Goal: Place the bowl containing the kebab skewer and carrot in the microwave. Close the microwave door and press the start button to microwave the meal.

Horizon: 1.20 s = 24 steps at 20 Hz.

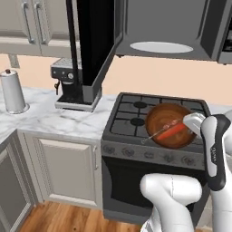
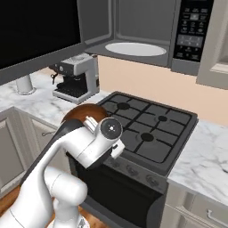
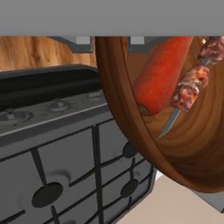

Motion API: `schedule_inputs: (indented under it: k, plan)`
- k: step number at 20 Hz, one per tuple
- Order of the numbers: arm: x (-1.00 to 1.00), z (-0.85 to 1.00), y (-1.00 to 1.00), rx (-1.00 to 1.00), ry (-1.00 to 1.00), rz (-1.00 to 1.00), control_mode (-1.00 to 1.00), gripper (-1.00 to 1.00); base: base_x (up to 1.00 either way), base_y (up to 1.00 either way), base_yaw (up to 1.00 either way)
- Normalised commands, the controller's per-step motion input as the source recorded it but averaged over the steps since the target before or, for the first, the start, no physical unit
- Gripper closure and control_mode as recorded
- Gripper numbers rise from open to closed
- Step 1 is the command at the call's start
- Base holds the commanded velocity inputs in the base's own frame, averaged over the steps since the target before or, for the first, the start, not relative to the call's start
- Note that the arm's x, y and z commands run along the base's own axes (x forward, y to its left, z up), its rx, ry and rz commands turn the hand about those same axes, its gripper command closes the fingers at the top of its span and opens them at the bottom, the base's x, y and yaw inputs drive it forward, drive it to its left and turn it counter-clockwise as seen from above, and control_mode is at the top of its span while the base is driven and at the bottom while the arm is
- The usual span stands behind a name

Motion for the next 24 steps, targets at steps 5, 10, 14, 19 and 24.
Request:
schedule_inputs:
  k: [5, 10, 14, 19, 24]
  plan:
    - [0.00, 0.00, 0.00, 0.00, 0.00, 0.00, 1.00, 1.00, 0.42, -0.02, 0.02]
    - [0.00, 0.00, 0.00, 0.00, 0.00, 0.00, 1.00, 1.00, 0.45, 0.00, 0.00]
    - [0.00, 0.00, 0.00, 0.00, 0.00, 0.00, 1.00, 1.00, 0.47, 0.14, -0.01]
    - [0.06, 0.00, 0.06, 0.00, 0.00, -0.01, -1.00, 1.00, 0.19, 0.12, -0.01]
    - [0.00, -0.02, 0.00, 0.00, 0.00, 0.00, -1.00, 1.00, 0.00, 0.00, 0.00]
